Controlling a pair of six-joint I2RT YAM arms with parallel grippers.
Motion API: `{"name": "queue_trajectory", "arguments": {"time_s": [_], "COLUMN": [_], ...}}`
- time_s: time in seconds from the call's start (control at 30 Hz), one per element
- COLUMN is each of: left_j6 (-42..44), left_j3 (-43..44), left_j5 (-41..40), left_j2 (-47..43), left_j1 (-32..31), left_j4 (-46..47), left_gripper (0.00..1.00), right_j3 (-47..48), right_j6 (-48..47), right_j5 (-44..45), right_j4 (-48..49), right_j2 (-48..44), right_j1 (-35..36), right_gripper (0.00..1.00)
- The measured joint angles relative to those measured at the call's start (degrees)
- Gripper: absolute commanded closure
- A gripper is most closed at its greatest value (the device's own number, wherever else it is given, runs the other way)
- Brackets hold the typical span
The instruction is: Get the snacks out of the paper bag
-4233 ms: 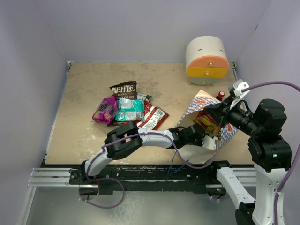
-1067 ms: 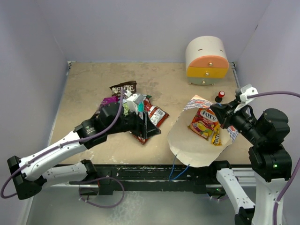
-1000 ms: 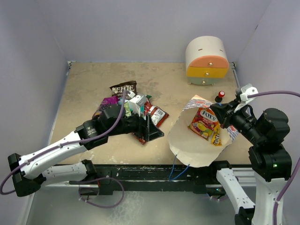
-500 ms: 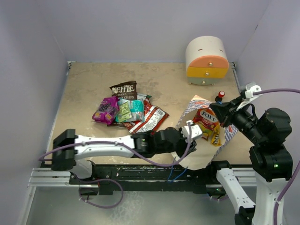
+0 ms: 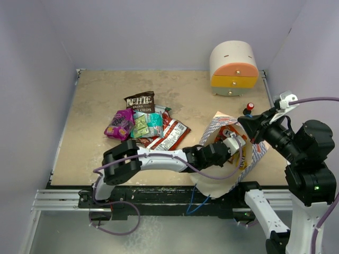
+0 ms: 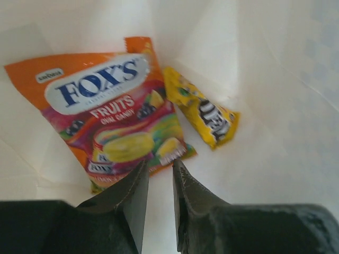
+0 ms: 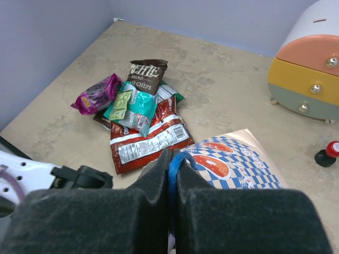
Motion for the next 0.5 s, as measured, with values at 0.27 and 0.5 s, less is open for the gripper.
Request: {"name": "queue_trajectory", "arguments": {"time_s": [0.27, 0.5], "left_j6": [-0.74, -0.11], "left_j3": [8.31, 11.10], "left_j5": [-5.51, -9.97], "left_j2": [9.81, 13.09], "left_j1": [2.75, 4.13], "left_j4": [0.72, 0.83], "left_gripper": [0.31, 0.02], "right_j3": [0.79, 2.34], "right_j6": [0.31, 0.15], "right_j5": [-0.98, -1.38], "right_j4": [-1.57, -2.91], "right_j2": [1.79, 3.10], "right_j1": [0.00, 0.00], "right_gripper": [1.00, 1.00]}}
